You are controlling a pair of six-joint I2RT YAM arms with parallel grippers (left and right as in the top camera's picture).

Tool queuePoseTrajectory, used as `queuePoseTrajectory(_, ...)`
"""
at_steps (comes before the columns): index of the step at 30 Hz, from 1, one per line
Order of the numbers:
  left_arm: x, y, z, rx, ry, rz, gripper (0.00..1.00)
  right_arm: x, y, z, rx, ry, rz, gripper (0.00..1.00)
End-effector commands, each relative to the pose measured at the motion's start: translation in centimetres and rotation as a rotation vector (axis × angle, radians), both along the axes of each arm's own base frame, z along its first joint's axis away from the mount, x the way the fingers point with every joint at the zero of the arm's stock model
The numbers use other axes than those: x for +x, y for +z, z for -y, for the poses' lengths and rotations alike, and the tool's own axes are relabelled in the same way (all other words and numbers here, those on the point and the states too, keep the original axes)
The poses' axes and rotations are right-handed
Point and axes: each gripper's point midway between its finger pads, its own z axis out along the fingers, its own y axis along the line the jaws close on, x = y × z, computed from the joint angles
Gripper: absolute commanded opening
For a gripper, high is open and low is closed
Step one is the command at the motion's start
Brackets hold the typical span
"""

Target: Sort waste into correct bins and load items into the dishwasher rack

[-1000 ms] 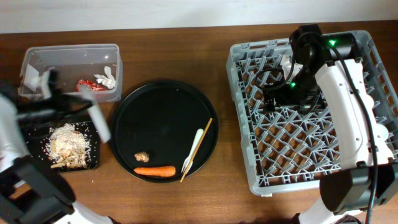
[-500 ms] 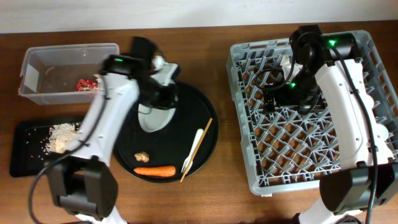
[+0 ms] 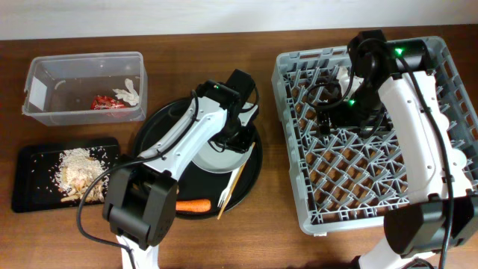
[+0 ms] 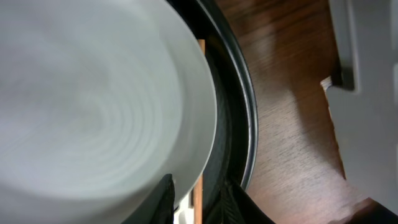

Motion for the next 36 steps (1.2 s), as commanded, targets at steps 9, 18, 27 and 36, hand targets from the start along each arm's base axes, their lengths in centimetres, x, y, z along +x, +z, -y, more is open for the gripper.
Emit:
queuePoseTrajectory(9,1.9,10.4,-11.3,-0.006,0.281,0.096,0.26,0.2,0.3,-2.5,0.1,0.033,0.01,0.99)
queuePoseTrajectory(18,0.5,15.4,-26.2,0.014,0.673,0.191,0.48,2.1,-0.9,-13.7,0.2,0.203,0.122,0.99)
queuePoseTrajectory(27,-0.1,15.3,-29.2,0.022,0.768,0.181,0.52,4.6,-9.6,-18.7,0.059,0.074,0.054,0.95)
queuePoseTrajectory(36,-0.1,15.2,-29.2,0.022,0.768,0.179,0.52,4.4,-16.5,-20.4,0.024,0.004,-0.066,0.79)
